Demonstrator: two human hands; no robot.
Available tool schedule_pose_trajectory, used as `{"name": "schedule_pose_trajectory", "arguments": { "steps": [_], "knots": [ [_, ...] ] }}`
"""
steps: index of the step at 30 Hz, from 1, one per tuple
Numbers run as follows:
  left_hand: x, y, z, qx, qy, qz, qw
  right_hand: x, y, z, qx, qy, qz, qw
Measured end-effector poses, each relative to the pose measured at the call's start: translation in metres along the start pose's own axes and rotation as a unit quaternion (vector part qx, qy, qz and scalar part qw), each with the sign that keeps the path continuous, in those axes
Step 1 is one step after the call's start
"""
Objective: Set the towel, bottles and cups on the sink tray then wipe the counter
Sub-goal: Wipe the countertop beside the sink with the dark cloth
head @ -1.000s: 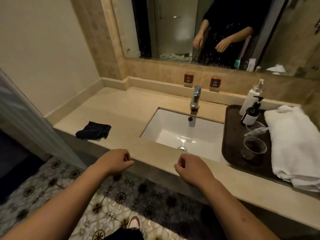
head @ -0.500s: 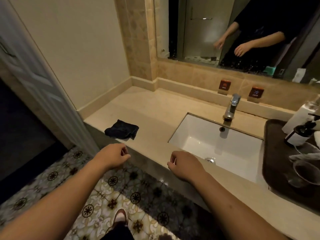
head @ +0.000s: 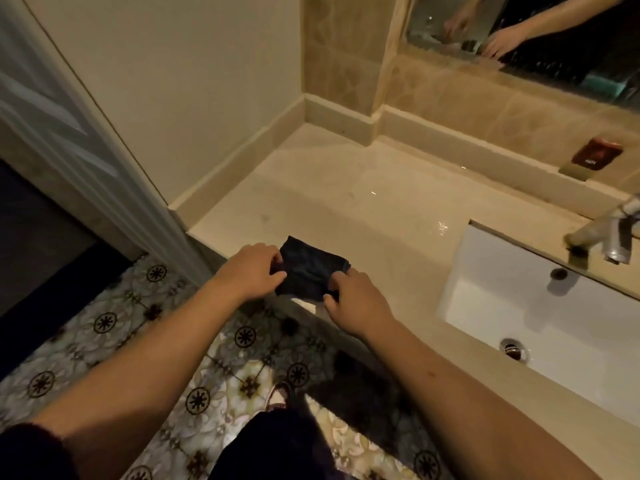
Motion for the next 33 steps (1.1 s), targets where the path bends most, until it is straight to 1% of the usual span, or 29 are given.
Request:
{"name": "schedule_pose_trajectory", "arguments": {
  "steps": [1,3,4,6,8,10,14,16,18,21,25,28,31,33],
  "knots": [
    [0.011,-0.012,-0.001,-0.003,-0.012,0.002,1.0,0.011,-0.012,0.005,0.004,0.007,-0.001,1.0],
    [0.072,-0.059,0.002,-0.01,-0.064,0.011,0.998,0.071,-0.036,0.024,0.025,0.014,0.031,0.999],
    [0.069,-0.056,0.002,-0.003,-0.077,0.012,0.997,0.068,-0.041,0.023,0.022,0.027,0.014,0.999],
    [0.093,-0.062,0.006,0.011,-0.099,0.03,0.995,0.085,-0.044,0.033,0.017,0.041,-0.003,0.999],
    [0.094,-0.064,0.006,0.024,-0.104,0.036,0.994,0.081,-0.05,0.044,-0.002,0.032,-0.033,0.999],
    [0.093,-0.066,0.011,0.04,-0.127,0.043,0.99,0.076,-0.052,0.056,-0.027,0.026,-0.058,0.998],
    [0.111,-0.064,0.027,0.043,-0.188,0.042,0.98,0.079,-0.037,0.064,-0.041,0.028,-0.069,0.996],
    [0.119,-0.057,0.033,0.051,-0.192,0.035,0.98,0.081,-0.023,0.065,-0.036,0.021,-0.064,0.997],
    [0.121,-0.053,0.036,0.056,-0.189,0.025,0.98,0.08,-0.009,0.063,-0.025,0.014,-0.044,0.999],
    [0.129,-0.039,0.038,0.082,-0.187,0.037,0.978,0.072,0.03,0.054,-0.017,0.015,0.012,1.0],
    [0.137,-0.028,0.043,0.083,-0.176,0.043,0.98,0.053,0.087,0.031,-0.042,0.041,0.073,0.996],
    [0.145,-0.023,0.045,0.078,-0.189,0.034,0.978,0.041,0.124,0.019,-0.047,0.064,0.113,0.99],
    [0.162,-0.026,0.042,0.085,-0.195,0.015,0.977,0.034,0.146,0.016,-0.032,0.091,0.171,0.98],
    [0.181,-0.031,0.038,0.095,-0.198,0.012,0.975,0.034,0.148,0.017,-0.019,0.114,0.185,0.976]
  ]
}}
Point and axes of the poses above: each hand's wrist, its own x-axis towards the middle knuckle, its own z-axis out of the palm, y = z × x, the point moved 6 cm from there along x, towards the middle knuckle, and after that the axes turned 12 degrees about z, right-handed, at the moved point
